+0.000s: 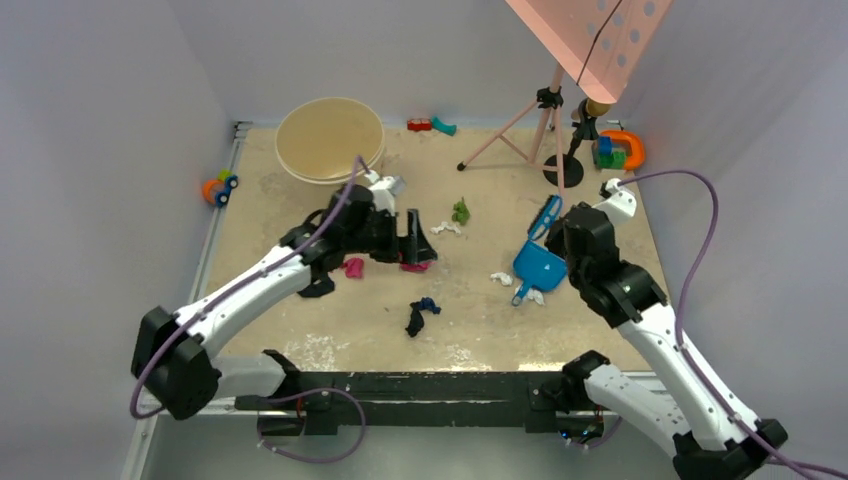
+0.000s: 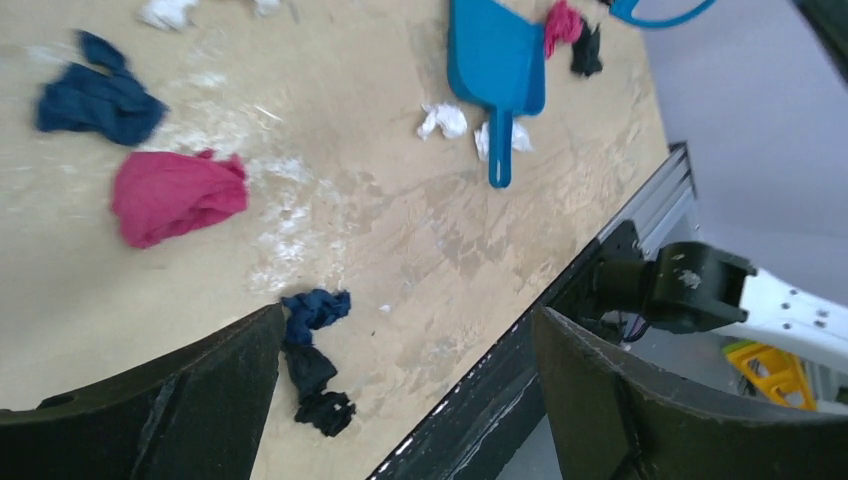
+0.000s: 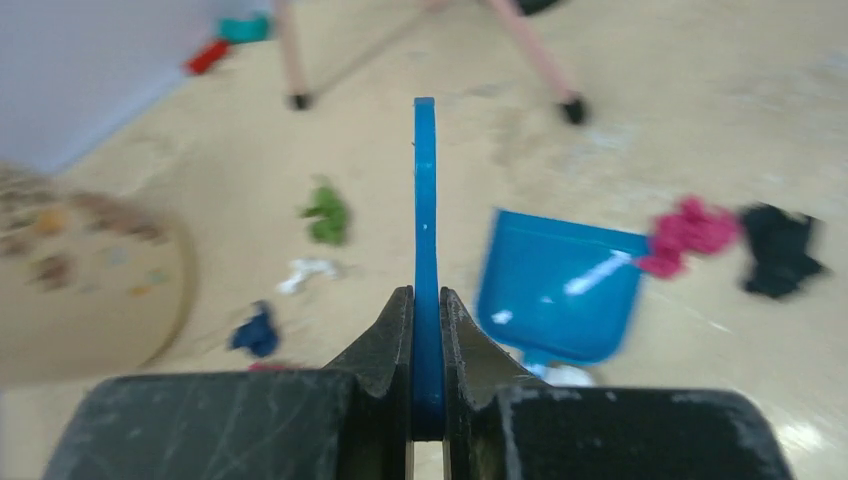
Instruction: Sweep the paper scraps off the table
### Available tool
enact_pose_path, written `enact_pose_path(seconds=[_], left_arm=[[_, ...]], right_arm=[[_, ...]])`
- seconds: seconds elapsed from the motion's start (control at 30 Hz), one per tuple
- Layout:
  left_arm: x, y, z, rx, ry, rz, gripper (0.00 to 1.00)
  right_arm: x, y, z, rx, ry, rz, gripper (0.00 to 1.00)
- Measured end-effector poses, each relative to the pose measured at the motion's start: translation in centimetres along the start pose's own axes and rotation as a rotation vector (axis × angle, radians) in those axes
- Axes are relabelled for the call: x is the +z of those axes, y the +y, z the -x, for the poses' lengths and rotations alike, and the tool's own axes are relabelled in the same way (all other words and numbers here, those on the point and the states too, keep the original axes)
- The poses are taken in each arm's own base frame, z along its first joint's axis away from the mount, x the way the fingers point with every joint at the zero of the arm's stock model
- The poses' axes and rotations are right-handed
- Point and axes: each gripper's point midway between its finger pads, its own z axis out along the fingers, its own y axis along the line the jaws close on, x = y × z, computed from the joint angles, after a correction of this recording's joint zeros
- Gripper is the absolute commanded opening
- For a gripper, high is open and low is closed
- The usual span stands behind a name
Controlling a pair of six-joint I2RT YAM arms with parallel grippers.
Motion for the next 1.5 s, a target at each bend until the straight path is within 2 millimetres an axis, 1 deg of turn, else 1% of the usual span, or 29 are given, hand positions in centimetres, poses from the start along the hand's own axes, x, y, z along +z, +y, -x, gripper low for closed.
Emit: enact_pose_path(seconds=[0.03, 0.07, 0.1, 0.17, 0.27, 0.37, 0.4, 0.5, 0.57, 0.7, 0.8, 1.0, 1.03, 1.13, 1.27, 1.3, 1.33, 1.37, 1.5], left_arm=[[1.1, -0.2, -0.8, 0.013, 0.034, 0.011, 0.92], [2.6, -0.7, -1.9, 0.041, 0.084, 0.027, 0.91], [3.7, -1.2, -2.6, 0.057, 0.113, 0.035, 0.89], [6.1, -3.0, -4.2, 0.112, 0.172, 0.038, 0.85], [9.2, -5.6, -5.8, 0.192, 0.207, 0.046, 0.84], [12.0, -7.3, -7.0, 0.275, 0.204, 0.068, 0.82], [13.0, -7.6, -7.5, 0.305, 0.203, 0.076, 0.82], [15.9, -8.1, -8.9, 0.389, 0.197, 0.104, 0.81], [17.3, -8.1, -9.9, 0.433, 0.198, 0.120, 0.78], [20.0, -8.3, -11.4, 0.488, 0.203, 0.132, 0.70], [21.8, -8.7, -11.5, 0.505, 0.195, 0.127, 0.69], [24.5, -9.3, -10.8, 0.529, 0.161, 0.122, 0.68], [24.8, -9.3, -10.8, 0.530, 0.158, 0.125, 0.66], [26.2, -9.2, -10.9, 0.536, 0.154, 0.128, 0.56], [28.0, -8.2, -12.0, 0.548, 0.176, 0.142, 0.46], [28.2, -7.9, -12.4, 0.548, 0.183, 0.147, 0.40], [28.5, -7.4, -12.8, 0.551, 0.195, 0.154, 0.36], [28.6, -7.0, -13.1, 0.550, 0.202, 0.160, 0.34], [28.7, -7.1, -12.9, 0.555, 0.199, 0.165, 0.25]], right_arm=[[0.3, -1.5, -0.2, -0.012, 0.007, -0.098, 0.00], [0.5, -2.8, -0.4, -0.025, 0.016, -0.182, 0.00], [0.7, -3.9, -0.6, -0.040, 0.026, -0.258, 0.00], [0.9, -6.1, -1.5, -0.073, 0.051, -0.404, 0.00], [0.4, -8.6, -2.5, -0.095, 0.069, -0.558, 0.00], [-0.9, -10.3, -2.2, -0.081, 0.046, -0.634, 0.00], [-1.2, -10.4, -1.9, -0.069, 0.034, -0.632, 0.00], [-2.6, -10.1, -0.2, 0.002, -0.033, -0.573, 0.00], [-3.6, -10.0, 1.0, 0.051, -0.082, -0.528, 0.00], [-5.2, -10.4, 2.5, 0.110, -0.150, -0.489, 0.00], [-5.8, -10.7, 2.9, 0.129, -0.169, -0.478, 0.00], [-7.1, -11.2, 3.5, 0.178, -0.208, -0.432, 0.00], [-7.2, -11.2, 3.5, 0.181, -0.212, -0.427, 0.00], [-7.5, -11.2, 3.8, 0.190, -0.220, -0.415, 0.00], [-7.5, -11.1, 3.8, 0.187, -0.221, -0.409, 0.00], [-7.4, -11.0, 3.9, 0.187, -0.222, -0.408, 0.00], [-7.4, -11.0, 3.9, 0.187, -0.223, -0.406, 0.00], [-7.4, -10.9, 3.9, 0.188, -0.224, -0.405, 0.00], [-7.3, -10.9, 3.9, 0.186, -0.221, -0.407, 0.00]])
